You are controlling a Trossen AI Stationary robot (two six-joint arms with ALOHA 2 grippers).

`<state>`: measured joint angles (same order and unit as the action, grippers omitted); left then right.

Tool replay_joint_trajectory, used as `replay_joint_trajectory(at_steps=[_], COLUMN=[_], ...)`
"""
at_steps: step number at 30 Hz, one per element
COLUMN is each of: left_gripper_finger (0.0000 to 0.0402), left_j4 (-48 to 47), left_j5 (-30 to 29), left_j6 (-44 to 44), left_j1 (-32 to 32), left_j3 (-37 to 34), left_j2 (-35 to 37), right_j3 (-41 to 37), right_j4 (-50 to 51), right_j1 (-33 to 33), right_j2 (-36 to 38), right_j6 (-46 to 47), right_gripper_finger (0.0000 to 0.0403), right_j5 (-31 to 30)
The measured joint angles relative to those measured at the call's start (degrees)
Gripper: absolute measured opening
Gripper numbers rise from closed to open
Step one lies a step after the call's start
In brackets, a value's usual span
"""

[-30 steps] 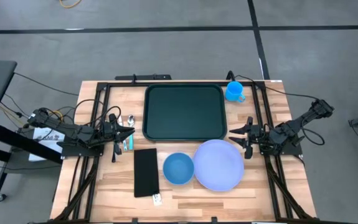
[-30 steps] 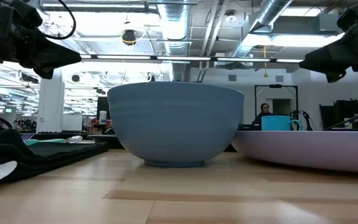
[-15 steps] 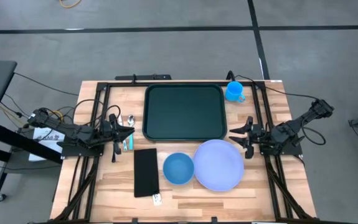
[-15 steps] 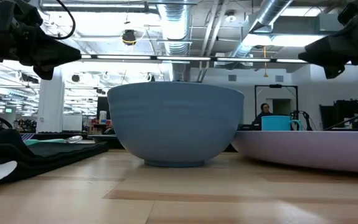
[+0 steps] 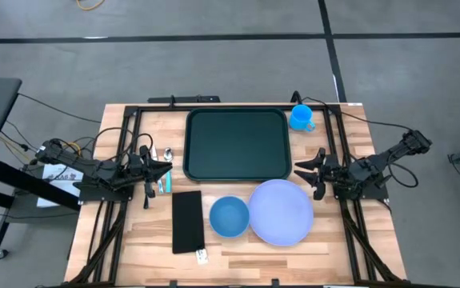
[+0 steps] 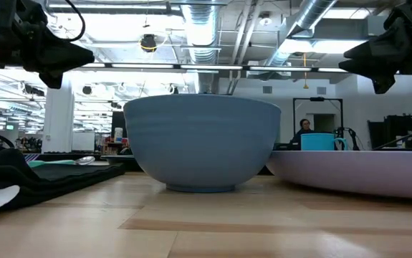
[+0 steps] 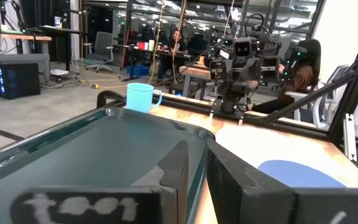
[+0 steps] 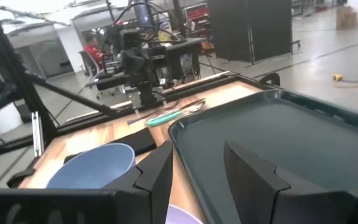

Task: Set up tray
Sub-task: Put the blue mug on top of the black tray

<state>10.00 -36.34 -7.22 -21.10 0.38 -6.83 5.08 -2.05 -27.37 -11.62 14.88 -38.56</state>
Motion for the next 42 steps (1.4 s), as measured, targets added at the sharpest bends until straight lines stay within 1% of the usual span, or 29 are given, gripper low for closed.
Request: replay_joint_trajectory(at_steps=[4,8,12,14,16,20,22,24,26,29,33,36,42], left_gripper_finger=[0.0041,0.0041,0.0041,0.0041,0.0041,0.0041,0.0041,0.0041,0.0041,0.0041,0.0041,0.0041,0.0041], left_j4=[-0.06,-0.06,0.29,1.18,2.2,4.69,5.58,6.95,7.77,7.84,7.87,7.87,7.89], left_j5=[0.07,0.09,0.04,0.04,0.02,-0.14,-0.61,-1.06,-1.57,-1.89,-2.16,-3.39,-4.02], left_j6=[-0.03,0.61,-0.58,-0.74,-1.17,-1.5,-1.53,-1.75,-2.92,-3.42,-3.22,-3.08,-1.72], left_j1=[-0.02,-0.02,-0.02,-0.02,-0.02,-0.02,-0.02,-0.02,-0.02,-0.02,-0.02,-0.02,-0.01], left_j3=[0.0,0.0,0.0,0.0,0.0,0.0,0.0,0.0,0.0,0.0,0.0,0.0,0.0], left_j2=[0.0,0.0,0.0,0.0,0.0,0.02,0.02,0.0,0.02,0.02,0.02,0.02,0.02], right_j3=[0.0,0.0,0.81,2.52,4.57,8.56,10.41,12.31,14.28,18.13,24.51,28.28,32.68], right_j4=[0.33,0.27,0.09,0.01,-0.16,0.17,2.03,5.4,9.91,18.86,32.29,38.74,48.01], right_j1=[1.31,2.04,3.25,4.35,5.63,8.66,10.75,13.26,16.14,21.41,29.79,36.23,48.84], right_j2=[-0.02,-1.63,-3.71,-4.98,-6.4,-9.67,-11.31,-12.89,-14.37,-16.73,-19.42,-21.2,-24.68], right_j6=[2.05,4.11,2.93,2.23,1.41,-1.11,-1.71,-1.06,1.3,6.46,12.02,12.52,10.76], right_gripper_finger=[0.0134,0.0133,0.0133,0.0132,0.0132,0.0132,0.0132,0.0132,0.0132,0.0132,0.0132,0.0132,0.0132], right_j5=[3.78,4.13,3.7,1.47,-2.36,-12.65,-16.64,-18.77,-18.68,-15.82,-6.13,0.8,11.67])
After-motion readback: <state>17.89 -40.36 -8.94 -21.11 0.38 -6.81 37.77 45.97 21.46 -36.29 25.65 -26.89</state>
